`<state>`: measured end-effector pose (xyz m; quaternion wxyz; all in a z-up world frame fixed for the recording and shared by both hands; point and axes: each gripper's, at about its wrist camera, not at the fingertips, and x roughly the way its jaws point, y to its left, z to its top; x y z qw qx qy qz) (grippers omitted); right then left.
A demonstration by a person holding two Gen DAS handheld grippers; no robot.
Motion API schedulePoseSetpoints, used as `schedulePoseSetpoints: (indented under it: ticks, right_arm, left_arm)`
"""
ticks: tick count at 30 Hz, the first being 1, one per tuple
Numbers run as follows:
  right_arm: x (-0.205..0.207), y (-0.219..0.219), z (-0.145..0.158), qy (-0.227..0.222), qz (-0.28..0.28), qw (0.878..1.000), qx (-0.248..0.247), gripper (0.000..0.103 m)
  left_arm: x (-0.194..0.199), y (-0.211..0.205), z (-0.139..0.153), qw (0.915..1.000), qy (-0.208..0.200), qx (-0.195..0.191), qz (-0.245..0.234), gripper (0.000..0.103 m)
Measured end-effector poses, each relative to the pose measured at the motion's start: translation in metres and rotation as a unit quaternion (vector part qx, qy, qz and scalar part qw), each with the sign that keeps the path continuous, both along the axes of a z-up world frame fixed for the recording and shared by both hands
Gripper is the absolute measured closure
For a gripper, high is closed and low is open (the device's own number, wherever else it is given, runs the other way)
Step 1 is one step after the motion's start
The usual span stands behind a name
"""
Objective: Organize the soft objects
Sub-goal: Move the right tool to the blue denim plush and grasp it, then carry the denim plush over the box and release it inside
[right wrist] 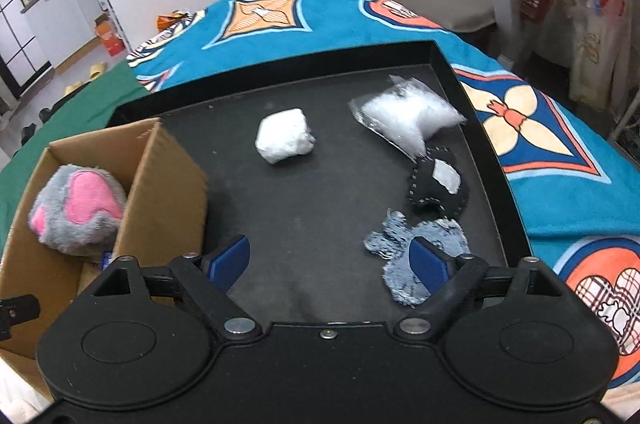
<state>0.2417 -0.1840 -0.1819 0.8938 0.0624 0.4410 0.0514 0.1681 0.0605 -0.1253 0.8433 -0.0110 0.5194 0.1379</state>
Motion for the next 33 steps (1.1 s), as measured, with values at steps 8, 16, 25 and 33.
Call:
schedulePoseSetpoints:
  ticks: [8, 16, 25, 33]
  right_arm:
    - [0.006, -0.019, -0.011, 0.016, -0.028, 0.999, -0.005, 0.017]
    - [0.016, -0.036, -0.023, 0.033, -0.057, 0.998, -0.011, 0.017]
    - [0.024, -0.051, -0.038, 0.049, -0.086, 0.995, -0.014, 0.04]
    - [0.02, -0.046, -0.04, 0.049, -0.068, 0.996, -0.013, 0.072]
  left_arm:
    - [0.006, -0.008, -0.004, 0.9999, 0.012, 0.009, -0.004, 0.04]
    - [0.014, -0.015, -0.009, 0.9996, 0.02, 0.018, -0.006, 0.04]
    - [0.019, -0.018, -0.01, 0.9995, 0.025, 0.021, -0.008, 0.04]
    - [0.018, -0.018, -0.009, 0.9995, 0.022, 0.023, -0.007, 0.04]
